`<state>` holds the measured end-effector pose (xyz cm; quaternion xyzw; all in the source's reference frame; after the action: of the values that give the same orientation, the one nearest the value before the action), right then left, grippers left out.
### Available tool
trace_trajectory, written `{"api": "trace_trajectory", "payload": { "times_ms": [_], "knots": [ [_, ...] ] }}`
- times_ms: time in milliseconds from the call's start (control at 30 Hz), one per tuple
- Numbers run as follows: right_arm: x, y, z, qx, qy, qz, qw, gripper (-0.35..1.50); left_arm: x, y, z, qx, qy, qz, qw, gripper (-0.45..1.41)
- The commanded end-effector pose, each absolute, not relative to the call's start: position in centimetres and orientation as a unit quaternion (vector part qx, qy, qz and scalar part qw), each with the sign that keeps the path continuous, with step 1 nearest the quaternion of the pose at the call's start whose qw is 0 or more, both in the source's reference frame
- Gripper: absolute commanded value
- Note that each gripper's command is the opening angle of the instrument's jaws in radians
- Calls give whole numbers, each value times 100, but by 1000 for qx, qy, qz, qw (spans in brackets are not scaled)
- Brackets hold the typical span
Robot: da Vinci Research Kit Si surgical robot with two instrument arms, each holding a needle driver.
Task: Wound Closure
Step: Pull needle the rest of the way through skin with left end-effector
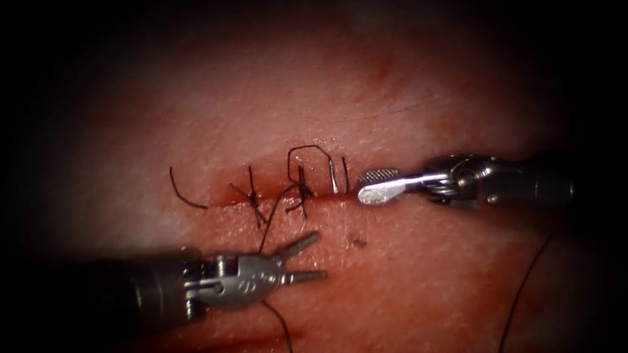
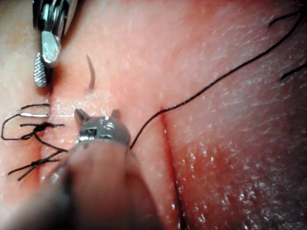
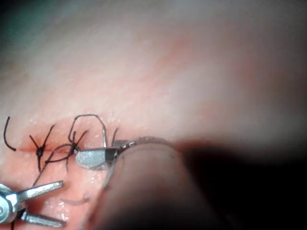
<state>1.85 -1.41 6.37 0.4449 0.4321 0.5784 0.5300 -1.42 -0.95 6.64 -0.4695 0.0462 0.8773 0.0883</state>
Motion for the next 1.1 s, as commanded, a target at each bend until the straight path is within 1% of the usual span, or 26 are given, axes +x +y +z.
{"api": "trace_trajectory", "payload": {
  "times_ms": [33, 67, 200, 333, 467, 500, 567, 633, 833, 867, 933, 967, 1000, 1100],
  "knots": [
    [176, -129, 639, 436, 439, 580, 530, 93, -151, -92, 665, -472, 51, 875, 89, 54],
    [168, -125, 637, 428, 444, 581, 531, 89, -154, -90, 663, -473, 53, 874, 92, 57],
    [142, -118, 631, 418, 457, 591, 517, 76, -168, -86, 663, -474, 54, 874, 95, 61],
    [123, -120, 629, 407, 467, 596, 511, 64, -175, -83, 668, -475, 55, 873, 95, 61],
    [108, -124, 628, 389, 486, 605, 497, 64, -179, -79, 674, -476, 55, 873, 95, 57],
    [107, -126, 628, 386, 488, 607, 495, 64, -180, -78, 676, -476, 55, 873, 95, 54],
    [105, -130, 628, 381, 489, 608, 495, 61, -182, -76, 679, -476, 56, 873, 92, 39],
    [105, -136, 630, 375, 490, 610, 496, 61, -183, -72, 684, -479, 50, 871, 102, 29],
    [111, -150, 639, 369, 496, 608, 499, 56, -187, -65, 694, -494, 41, 858, 137, 12],
    [112, -151, 641, 368, 497, 607, 499, 56, -188, -66, 695, -499, 35, 854, 143, 2],
    [115, -154, 646, 365, 499, 607, 500, 56, -191, -66, 696, -510, 24, 847, 147, -28],
    [117, -156, 650, 363, 501, 606, 500, 49, -193, -67, 697, -525, 6, 837, 155, -45],
    [119, -159, 654, 361, 504, 606, 499, 42, -193, -67, 698, -537, -12, 828, 163, -45],
    [124, -163, 658, 362, 503, 609, 495, 39, -192, -67, 699, -553, -49, 809, 196, -45]
  ]
}}
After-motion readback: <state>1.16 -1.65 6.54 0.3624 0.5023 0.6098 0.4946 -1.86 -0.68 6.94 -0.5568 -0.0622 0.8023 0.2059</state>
